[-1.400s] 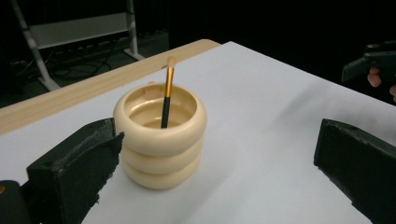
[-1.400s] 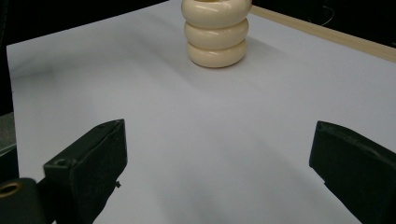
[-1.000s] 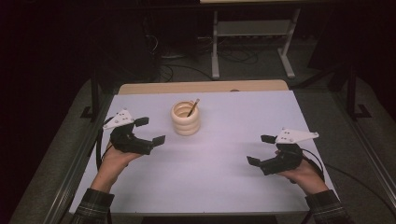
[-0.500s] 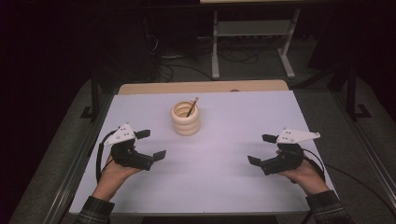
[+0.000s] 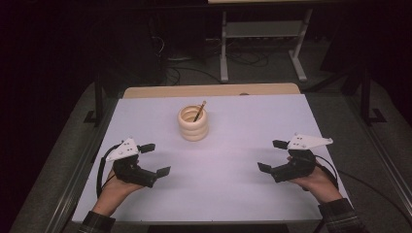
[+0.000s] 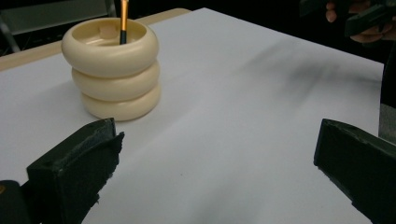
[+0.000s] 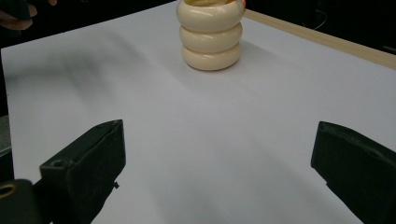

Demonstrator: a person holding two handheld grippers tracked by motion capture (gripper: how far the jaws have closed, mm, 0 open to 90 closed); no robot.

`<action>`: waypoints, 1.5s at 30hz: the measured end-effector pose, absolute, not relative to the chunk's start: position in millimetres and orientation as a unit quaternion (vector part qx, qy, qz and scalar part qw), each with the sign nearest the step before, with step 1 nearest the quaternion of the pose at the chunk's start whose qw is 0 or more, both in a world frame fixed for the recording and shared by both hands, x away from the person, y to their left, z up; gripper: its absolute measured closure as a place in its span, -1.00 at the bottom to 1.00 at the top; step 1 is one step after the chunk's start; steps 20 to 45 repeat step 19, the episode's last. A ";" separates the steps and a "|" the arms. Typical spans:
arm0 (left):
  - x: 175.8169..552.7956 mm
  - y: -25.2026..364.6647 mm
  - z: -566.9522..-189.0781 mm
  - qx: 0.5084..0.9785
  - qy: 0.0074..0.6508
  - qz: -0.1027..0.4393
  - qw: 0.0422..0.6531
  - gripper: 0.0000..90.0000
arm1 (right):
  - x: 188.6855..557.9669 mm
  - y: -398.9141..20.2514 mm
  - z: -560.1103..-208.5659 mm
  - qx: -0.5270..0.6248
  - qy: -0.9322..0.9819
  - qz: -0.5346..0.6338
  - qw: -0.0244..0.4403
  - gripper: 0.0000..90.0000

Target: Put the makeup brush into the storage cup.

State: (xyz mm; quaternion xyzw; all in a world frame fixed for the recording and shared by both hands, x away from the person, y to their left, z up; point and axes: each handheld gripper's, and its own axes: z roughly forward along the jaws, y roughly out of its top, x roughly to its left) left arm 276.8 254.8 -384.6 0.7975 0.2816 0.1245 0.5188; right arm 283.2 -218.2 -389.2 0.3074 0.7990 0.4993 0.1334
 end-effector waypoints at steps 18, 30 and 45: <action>275.0 259.5 -388.5 0.790 0.282 0.121 0.530 -1.00 | 282.1 -217.4 -390.3 0.308 0.800 0.497 0.133 -0.95; 275.0 259.5 -388.5 0.790 0.282 0.121 0.530 -1.00 | 282.1 -217.4 -390.3 0.307 0.800 0.497 0.133 -0.95; 275.0 259.5 -388.5 0.790 0.282 0.121 0.530 -1.00 | 282.1 -217.4 -390.3 0.307 0.800 0.497 0.133 -0.95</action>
